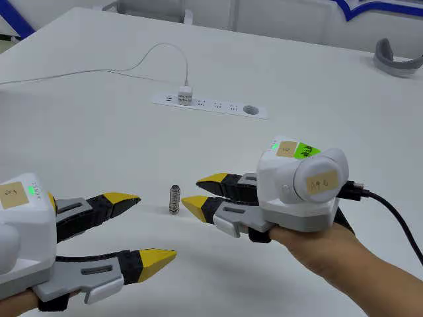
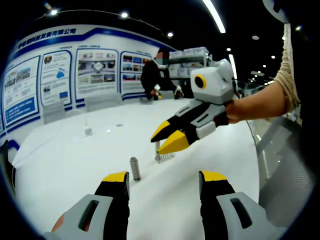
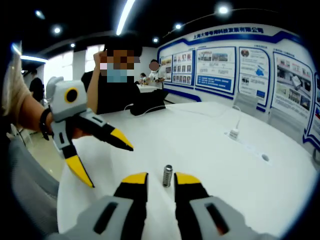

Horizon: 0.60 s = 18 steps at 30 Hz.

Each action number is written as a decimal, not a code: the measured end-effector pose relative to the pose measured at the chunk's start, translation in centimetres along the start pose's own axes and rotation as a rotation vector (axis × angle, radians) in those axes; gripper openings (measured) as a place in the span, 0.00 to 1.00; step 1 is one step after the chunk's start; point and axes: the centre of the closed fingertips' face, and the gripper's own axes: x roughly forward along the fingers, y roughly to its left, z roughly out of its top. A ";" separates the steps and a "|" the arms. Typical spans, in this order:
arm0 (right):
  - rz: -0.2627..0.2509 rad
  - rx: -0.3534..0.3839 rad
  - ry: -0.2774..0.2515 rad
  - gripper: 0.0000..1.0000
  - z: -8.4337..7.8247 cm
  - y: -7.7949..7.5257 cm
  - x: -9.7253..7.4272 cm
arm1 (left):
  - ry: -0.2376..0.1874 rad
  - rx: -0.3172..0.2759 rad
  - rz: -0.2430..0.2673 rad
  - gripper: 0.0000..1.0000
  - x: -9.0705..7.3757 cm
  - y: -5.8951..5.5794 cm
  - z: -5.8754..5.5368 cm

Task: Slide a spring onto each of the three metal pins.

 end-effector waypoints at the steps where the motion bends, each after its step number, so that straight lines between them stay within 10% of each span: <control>1: -0.003 -0.001 0.001 0.21 -0.2 0.0 -0.3 | -0.001 0.000 0.000 0.57 0.0 -0.1 0.0; 18: -0.100 0.001 0.089 0.21 -5.0 -3.8 -4.3 | 0.006 0.027 -0.006 0.56 0.1 -1.0 0.6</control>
